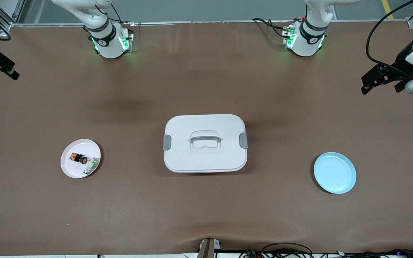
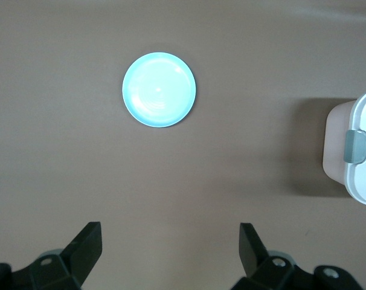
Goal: Transfer orange switch to right arm and place
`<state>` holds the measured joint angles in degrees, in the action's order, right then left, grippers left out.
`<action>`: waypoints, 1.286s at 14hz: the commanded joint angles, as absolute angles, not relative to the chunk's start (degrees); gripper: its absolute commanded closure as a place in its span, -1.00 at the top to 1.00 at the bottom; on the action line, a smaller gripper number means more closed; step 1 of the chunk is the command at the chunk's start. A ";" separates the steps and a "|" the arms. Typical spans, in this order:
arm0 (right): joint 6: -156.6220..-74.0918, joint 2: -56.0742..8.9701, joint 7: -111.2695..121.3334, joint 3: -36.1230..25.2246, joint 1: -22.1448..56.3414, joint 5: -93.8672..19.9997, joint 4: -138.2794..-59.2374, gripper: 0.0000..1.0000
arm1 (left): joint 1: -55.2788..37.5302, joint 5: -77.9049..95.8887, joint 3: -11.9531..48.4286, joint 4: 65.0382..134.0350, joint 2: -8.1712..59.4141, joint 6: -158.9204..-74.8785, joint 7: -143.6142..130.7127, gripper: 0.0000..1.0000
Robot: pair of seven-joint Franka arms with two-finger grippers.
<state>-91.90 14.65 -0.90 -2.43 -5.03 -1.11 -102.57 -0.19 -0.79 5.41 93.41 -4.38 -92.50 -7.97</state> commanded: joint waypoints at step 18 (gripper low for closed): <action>-86.48 9.14 2.02 -2.72 -4.65 -1.05 -96.86 1.00 | 0.00 -3.42 5.18 91.05 -3.96 -91.85 -7.56 1.00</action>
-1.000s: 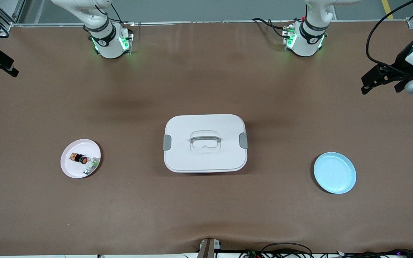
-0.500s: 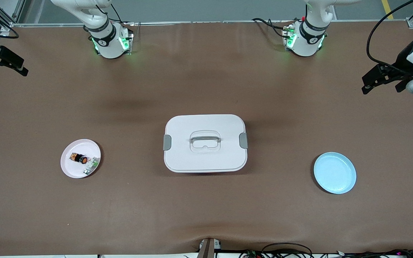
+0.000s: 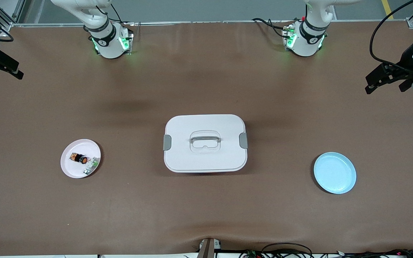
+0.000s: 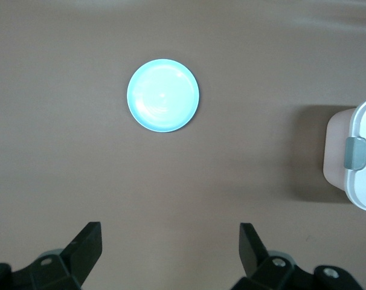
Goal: Transfer orange switch to right arm and place
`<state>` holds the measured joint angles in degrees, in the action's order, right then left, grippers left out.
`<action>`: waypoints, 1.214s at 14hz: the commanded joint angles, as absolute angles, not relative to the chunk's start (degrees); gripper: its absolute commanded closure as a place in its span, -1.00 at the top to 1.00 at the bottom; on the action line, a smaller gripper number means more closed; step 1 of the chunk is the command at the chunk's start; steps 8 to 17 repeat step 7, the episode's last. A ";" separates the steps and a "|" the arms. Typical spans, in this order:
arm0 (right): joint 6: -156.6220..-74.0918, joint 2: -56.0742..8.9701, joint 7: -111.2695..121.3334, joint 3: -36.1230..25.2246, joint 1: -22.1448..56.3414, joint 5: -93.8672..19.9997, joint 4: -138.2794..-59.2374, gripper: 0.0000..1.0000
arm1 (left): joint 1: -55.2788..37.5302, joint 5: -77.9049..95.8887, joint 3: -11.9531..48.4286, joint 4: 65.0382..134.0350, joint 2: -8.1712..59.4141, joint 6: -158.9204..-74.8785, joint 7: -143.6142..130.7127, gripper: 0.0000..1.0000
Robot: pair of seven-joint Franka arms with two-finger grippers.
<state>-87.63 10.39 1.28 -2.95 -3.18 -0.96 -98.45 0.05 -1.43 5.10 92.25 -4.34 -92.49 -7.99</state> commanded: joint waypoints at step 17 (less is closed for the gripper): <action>-86.13 8.53 2.64 -2.72 -4.83 -1.14 -95.19 1.00 | 0.00 -3.08 5.54 90.26 -3.96 -91.76 -7.56 1.00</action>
